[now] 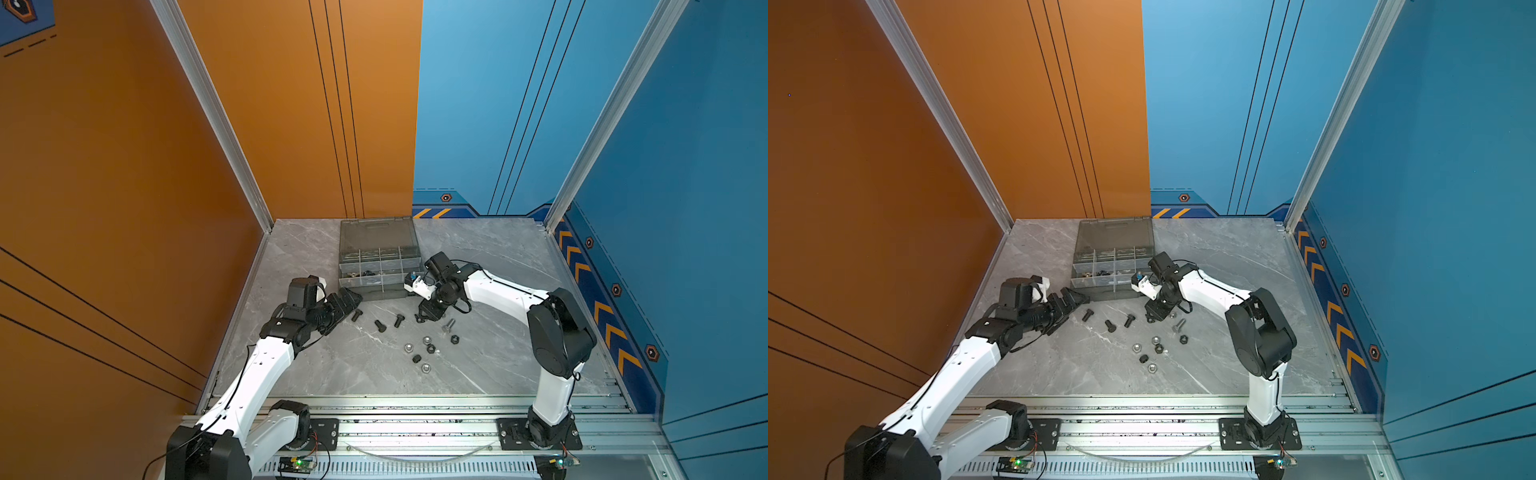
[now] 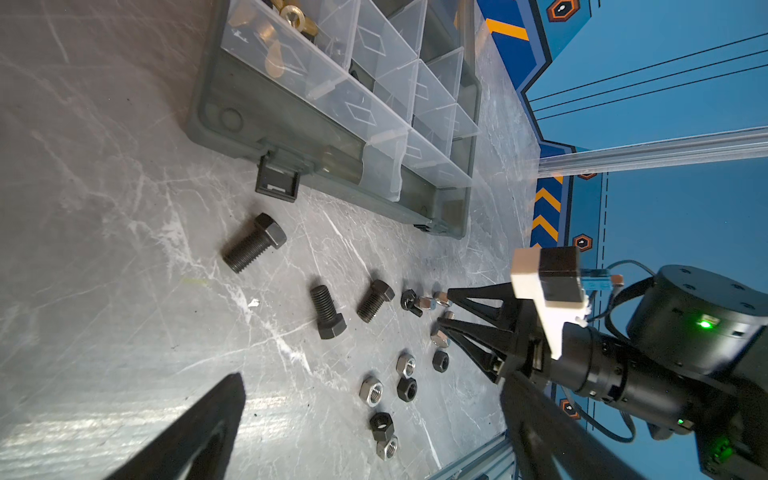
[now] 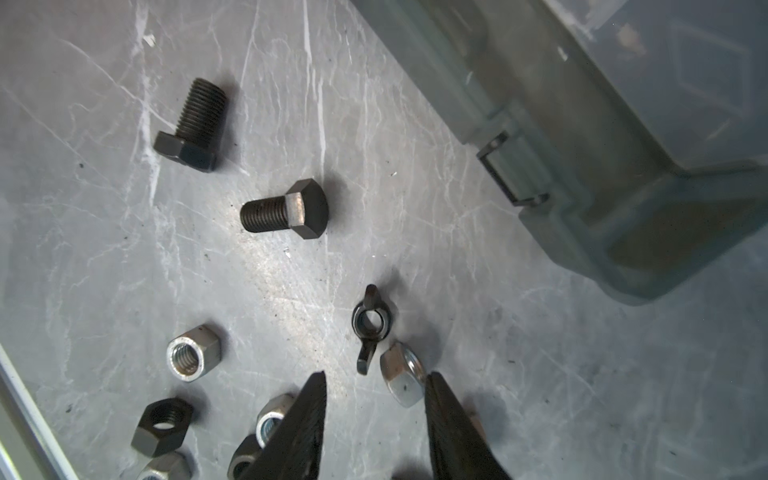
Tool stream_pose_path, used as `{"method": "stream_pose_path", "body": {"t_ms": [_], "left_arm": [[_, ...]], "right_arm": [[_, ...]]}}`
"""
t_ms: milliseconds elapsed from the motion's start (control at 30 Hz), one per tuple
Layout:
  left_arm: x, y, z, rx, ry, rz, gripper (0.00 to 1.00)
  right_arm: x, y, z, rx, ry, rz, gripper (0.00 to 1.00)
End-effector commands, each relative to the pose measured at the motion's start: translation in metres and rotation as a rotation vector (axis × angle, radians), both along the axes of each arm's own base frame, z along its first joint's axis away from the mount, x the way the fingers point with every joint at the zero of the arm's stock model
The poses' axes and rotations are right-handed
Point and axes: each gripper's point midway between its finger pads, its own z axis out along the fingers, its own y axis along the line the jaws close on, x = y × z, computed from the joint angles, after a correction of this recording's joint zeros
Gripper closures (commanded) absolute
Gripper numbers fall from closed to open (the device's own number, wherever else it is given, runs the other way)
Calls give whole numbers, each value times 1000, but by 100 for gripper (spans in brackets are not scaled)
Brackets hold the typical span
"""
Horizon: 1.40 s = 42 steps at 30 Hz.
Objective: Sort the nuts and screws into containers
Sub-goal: 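Move the right gripper from the box back to the pile, then lower the right gripper onto another black wing nut and close it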
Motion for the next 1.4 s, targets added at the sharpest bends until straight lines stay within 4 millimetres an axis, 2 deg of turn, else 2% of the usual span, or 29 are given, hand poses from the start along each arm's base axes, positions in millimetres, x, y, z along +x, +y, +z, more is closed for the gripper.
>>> {"method": "stream_pose_path", "body": {"t_ms": [0, 200, 633, 1267, 1367], "left_arm": [[-3, 0, 5, 4, -4, -2, 2], [-3, 0, 4, 5, -2, -1, 2], [-3, 0, 2, 7, 4, -1, 2], [1, -1, 0, 10, 9, -5, 2], [2, -2, 0, 8, 8, -7, 2]], "right_arm": [[9, 10, 0, -3, -40, 17, 59], [9, 21, -7, 0, -32, 37, 59], [14, 26, -26, -26, -10, 28, 65], [16, 27, -28, -15, 18, -1, 87], [16, 28, -27, -9, 20, -4, 94]]}}
